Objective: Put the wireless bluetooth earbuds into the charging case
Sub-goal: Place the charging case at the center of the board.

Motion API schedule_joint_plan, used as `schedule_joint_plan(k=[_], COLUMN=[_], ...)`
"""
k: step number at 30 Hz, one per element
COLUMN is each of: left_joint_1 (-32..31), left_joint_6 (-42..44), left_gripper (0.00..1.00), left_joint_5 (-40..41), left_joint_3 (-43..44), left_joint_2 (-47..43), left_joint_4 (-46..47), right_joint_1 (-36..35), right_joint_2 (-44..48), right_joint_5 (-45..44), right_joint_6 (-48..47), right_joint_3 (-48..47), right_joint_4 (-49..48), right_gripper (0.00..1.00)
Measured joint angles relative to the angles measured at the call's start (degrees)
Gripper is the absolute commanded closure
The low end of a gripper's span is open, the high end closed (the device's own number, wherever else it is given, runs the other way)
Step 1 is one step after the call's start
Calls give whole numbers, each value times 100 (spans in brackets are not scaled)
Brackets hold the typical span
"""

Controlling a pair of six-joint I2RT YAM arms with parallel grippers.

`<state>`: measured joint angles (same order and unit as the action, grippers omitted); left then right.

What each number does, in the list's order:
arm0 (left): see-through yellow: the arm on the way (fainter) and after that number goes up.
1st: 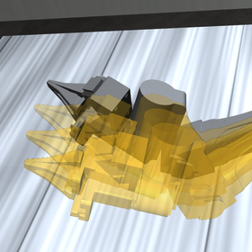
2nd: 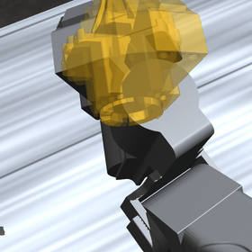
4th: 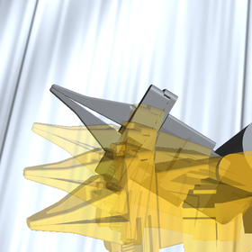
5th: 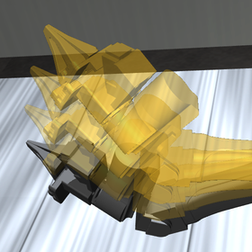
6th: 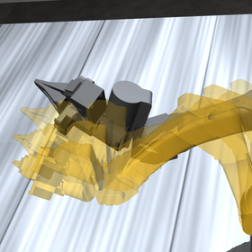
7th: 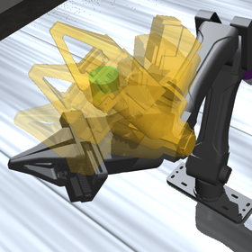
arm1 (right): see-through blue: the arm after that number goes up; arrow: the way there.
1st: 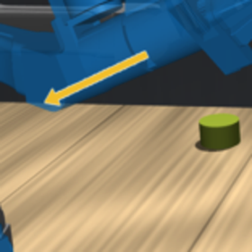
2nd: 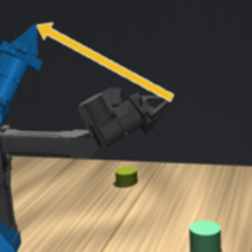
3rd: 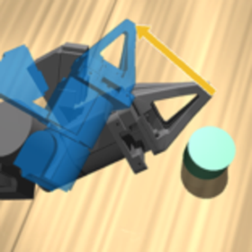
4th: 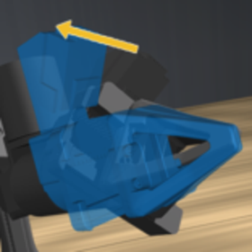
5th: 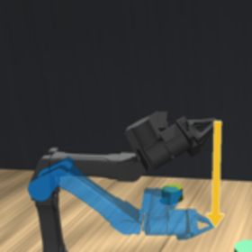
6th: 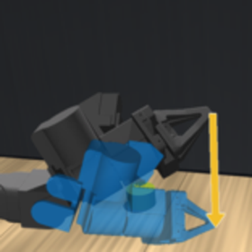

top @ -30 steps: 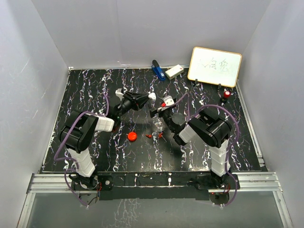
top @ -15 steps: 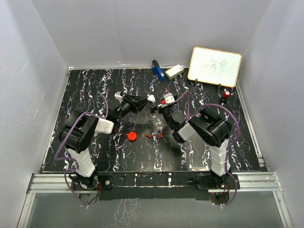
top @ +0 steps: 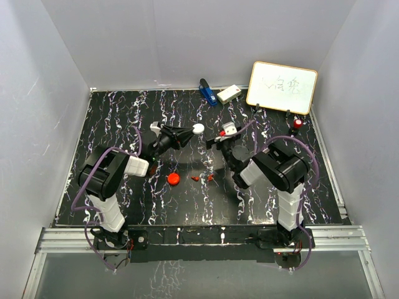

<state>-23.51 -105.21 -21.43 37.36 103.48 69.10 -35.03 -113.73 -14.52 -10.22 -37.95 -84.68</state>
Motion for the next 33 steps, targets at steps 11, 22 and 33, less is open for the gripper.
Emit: schedule_joint_plan(k=[11, 22, 33], left_joint_1=[726, 758, 671], left_joint_6=[885, 2304, 3311], left_gripper=[100, 100, 100], left_joint_5=[-466, -688, -579], left_joint_3=[535, 1779, 2767], left_joint_2=[179, 1593, 1773], left_joint_4=[-634, -1860, -2933], right_joint_1=[-11, -7, -7], right_joint_2=[3123, 4656, 4889], right_joint_5=[-660, -153, 380], right_joint_6=[758, 1851, 2382], right_joint_3=[1283, -162, 114], right_joint_4=[1659, 5816, 6778], right_gripper=[2, 2, 2])
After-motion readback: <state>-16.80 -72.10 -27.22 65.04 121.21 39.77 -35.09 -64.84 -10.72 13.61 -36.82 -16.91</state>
